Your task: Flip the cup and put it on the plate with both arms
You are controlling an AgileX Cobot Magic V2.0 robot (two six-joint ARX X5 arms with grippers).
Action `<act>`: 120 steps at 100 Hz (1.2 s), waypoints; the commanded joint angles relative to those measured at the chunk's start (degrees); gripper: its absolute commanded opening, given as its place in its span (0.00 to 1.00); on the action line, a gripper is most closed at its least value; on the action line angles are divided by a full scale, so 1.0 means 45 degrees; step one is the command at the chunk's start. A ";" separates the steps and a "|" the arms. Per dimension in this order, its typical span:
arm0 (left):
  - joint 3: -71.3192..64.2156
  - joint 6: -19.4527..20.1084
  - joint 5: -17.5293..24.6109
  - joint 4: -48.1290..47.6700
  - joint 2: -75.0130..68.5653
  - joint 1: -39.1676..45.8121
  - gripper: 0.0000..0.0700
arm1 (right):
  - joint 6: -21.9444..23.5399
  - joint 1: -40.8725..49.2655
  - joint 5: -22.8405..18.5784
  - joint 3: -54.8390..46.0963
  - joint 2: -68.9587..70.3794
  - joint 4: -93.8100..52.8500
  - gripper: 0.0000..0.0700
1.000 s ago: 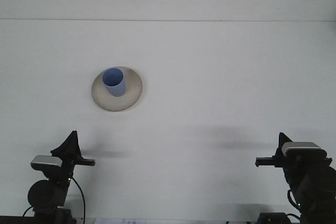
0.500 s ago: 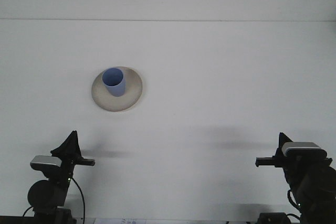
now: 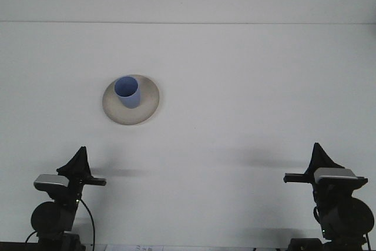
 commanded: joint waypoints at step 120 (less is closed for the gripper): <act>-0.0243 -0.0029 0.0029 0.0068 -0.0024 0.0000 0.02 | -0.0005 -0.0010 0.0034 -0.5897 -0.2909 0.5367 0.00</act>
